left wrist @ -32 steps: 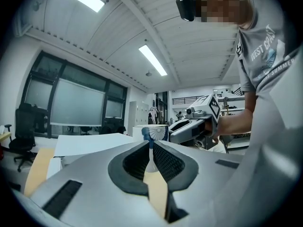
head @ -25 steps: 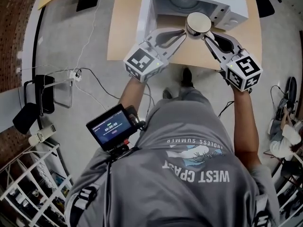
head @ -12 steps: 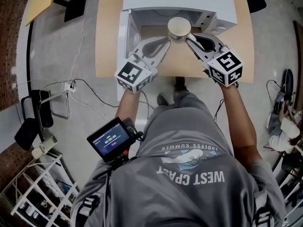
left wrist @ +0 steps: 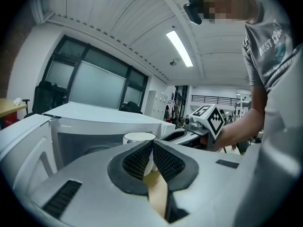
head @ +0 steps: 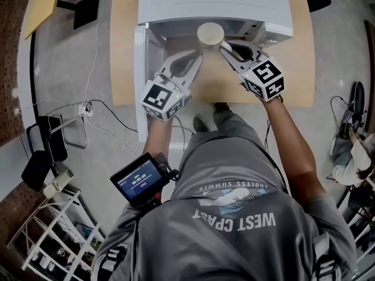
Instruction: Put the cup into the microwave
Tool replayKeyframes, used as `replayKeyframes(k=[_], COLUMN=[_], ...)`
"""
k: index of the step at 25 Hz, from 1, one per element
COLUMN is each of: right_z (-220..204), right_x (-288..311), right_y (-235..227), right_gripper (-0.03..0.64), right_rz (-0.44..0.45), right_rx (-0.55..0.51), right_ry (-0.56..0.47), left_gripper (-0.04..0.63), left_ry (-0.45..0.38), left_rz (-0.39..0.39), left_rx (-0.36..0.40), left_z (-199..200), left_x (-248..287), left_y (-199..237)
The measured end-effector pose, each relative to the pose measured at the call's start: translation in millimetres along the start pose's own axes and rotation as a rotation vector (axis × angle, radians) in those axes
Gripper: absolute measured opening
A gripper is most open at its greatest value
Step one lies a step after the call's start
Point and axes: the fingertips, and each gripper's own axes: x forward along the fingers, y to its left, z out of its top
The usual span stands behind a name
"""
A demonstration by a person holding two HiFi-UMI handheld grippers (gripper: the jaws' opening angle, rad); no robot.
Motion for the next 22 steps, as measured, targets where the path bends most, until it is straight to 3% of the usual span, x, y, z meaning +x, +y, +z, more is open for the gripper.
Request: replayKeyframes(k=[7,22], right_z=[-26.9,-41.4], right_x=[33.4,92.2], right_y=[-26.0,-70.6], right_gripper=[0.072,0.072], right_rz=[-0.021,-0.123], right_rx=[0.01,0.05], right_ry=[0.004,-0.061], left_gripper=[0.023,0.023], left_ry=[0.043,0.094], left_rz=[0.014,0.048], left_rx=[-0.025,-0.059], left_z=[-21.5,-45.6], left_x=[13.6,11.1], left_y=[11.2,29.4])
